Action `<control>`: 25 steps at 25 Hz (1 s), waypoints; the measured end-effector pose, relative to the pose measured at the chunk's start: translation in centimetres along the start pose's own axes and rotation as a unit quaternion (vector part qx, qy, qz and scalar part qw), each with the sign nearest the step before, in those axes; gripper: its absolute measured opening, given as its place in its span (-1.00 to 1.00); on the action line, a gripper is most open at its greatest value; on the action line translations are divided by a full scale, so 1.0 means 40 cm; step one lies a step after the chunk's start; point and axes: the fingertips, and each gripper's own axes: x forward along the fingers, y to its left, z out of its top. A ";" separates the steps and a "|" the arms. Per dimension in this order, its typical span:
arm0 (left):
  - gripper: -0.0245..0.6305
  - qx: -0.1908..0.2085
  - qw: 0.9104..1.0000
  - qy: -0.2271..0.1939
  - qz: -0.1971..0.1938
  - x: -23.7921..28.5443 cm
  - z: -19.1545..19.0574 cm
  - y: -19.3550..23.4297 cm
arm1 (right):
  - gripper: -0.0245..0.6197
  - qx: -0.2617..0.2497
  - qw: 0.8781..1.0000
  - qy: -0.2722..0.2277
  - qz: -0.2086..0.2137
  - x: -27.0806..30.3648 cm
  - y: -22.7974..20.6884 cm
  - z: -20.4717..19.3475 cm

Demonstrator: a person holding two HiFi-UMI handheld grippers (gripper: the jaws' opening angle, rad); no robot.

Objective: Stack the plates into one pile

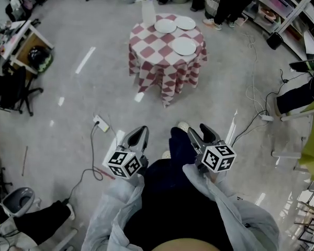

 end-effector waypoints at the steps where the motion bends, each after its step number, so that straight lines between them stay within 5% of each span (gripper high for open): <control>1: -0.89 -0.003 1.000 -0.001 0.004 0.001 0.001 0.011 | -0.16 0.003 1.000 0.002 0.003 0.013 -0.001 0.002; 10: -0.89 -0.007 1.000 0.000 0.022 0.114 0.061 0.083 | -0.16 0.016 1.000 0.010 0.021 0.151 -0.052 0.091; 25: -0.89 -0.007 0.999 -0.031 0.027 0.446 0.287 0.178 | -0.16 -0.008 0.999 0.012 0.044 0.410 -0.196 0.391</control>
